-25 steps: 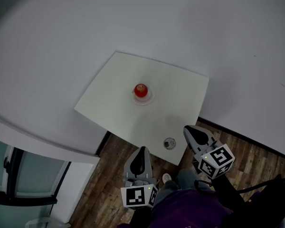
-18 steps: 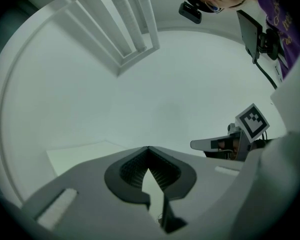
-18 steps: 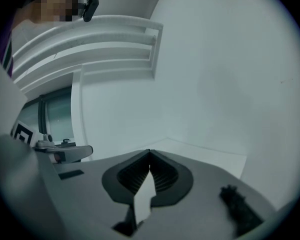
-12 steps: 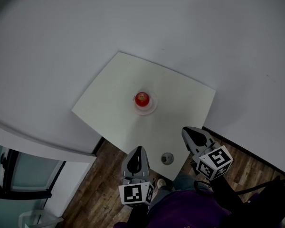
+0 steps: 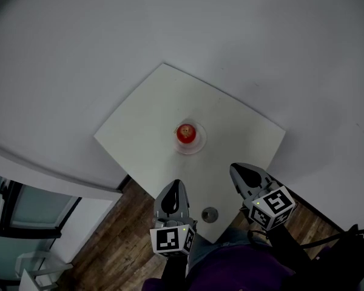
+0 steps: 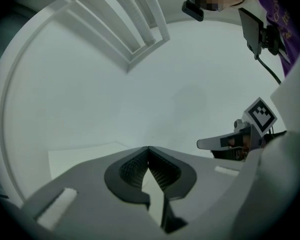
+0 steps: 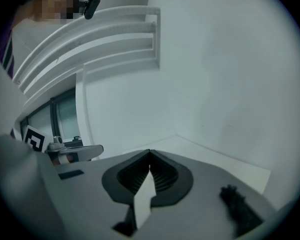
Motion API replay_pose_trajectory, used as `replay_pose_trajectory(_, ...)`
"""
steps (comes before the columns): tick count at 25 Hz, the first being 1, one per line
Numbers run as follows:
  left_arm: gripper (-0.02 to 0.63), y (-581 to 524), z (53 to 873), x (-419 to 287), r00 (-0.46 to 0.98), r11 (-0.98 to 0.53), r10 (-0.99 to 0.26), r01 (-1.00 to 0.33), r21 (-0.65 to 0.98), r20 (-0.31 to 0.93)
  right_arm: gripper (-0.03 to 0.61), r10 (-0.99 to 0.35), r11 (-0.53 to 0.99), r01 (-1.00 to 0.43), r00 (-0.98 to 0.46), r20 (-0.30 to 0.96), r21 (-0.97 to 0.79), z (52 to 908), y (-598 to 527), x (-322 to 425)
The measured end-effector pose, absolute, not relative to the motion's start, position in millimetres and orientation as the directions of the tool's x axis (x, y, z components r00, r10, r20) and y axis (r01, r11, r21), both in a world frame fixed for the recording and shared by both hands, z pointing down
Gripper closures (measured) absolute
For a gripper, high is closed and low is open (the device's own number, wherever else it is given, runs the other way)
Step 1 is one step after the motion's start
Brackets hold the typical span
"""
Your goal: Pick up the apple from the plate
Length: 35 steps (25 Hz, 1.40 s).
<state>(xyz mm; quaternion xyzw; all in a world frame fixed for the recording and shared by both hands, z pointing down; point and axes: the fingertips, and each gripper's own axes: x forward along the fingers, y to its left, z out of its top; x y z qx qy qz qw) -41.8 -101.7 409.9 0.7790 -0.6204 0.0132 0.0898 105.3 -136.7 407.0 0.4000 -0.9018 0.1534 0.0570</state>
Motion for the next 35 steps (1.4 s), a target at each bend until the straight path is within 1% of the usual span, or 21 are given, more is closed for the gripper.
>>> replay_pose_trajectory(2, 0.589, -110.8, 410.3, -39.2, 0.242, -0.226, -0.962, -0.966, 0.125, 0.125, 0.568, -0.696, 0.637, -0.733, -0.680, 0.232, -0.237, 409.5, -142.3, 104.1)
replay_pose_trajectory(5, 0.586, -124.4, 411.5, -37.6, 0.266, -0.254, -0.956, -0.961, 0.108, 0.123, 0.568, -0.689, 0.638, -0.730, -0.683, 0.243, -0.245, 412.8, -149.1, 99.9)
replay_pose_trajectory(8, 0.564, -138.3, 412.8, -38.2, 0.288, -0.274, -0.948, -0.955, 0.117, 0.132, 0.568, -0.695, 0.627, -0.738, -0.675, 0.246, -0.251, 412.7, -156.3, 95.8)
replay_pose_trajectory(11, 0.524, -153.0, 416.3, -39.4, 0.318, -0.303, -0.939, -0.945, 0.125, 0.131, 0.568, -0.706, 0.615, -0.747, -0.665, 0.245, -0.255, 413.2, -164.9, 90.8)
replay_pose_trajectory(14, 0.486, -167.8, 427.2, -38.1, 0.360, -0.342, -0.919, -0.931, 0.130, 0.162, 0.568, -0.716, 0.599, -0.758, -0.651, 0.253, -0.256, 417.4, -172.4, 87.3)
replay_pose_trajectory(16, 0.440, -179.3, 435.0, -38.5, 0.387, -0.366, -0.904, -0.920, 0.137, 0.182, 0.568, -0.724, 0.589, -0.767, -0.641, 0.257, -0.254, 419.5, -179.3, 83.9)
replay_pose_trajectory(22, 0.385, -209.6, 460.4, -40.6, 0.429, -0.408, -0.872, -0.903, 0.134, 0.236, 0.568, -0.741, 0.559, -0.792, -0.609, 0.281, -0.244, 425.6, -189.3, 78.5)
replay_pose_trajectory(30, 0.285, -250.4, 485.1, -36.1, 0.473, -0.461, -0.848, -0.881, 0.108, 0.241, 0.568, -0.757, 0.521, -0.823, -0.569, 0.323, -0.227, 435.5, -203.3, 84.7)
replay_pose_trajectory(32, 0.248, -259.4, 493.9, -34.0, 0.480, -0.475, -0.840, -0.876, 0.082, 0.254, 0.568, -0.756, 0.516, -0.827, -0.563, 0.334, -0.224, 437.9, -206.5, 85.4)
replay_pose_trajectory(35, 0.221, -273.4, 507.0, -34.2, 0.480, -0.481, -0.832, -0.874, 0.072, 0.278, 0.568, -0.753, 0.511, -0.830, -0.558, 0.350, -0.223, 441.8, -211.4, 85.4)
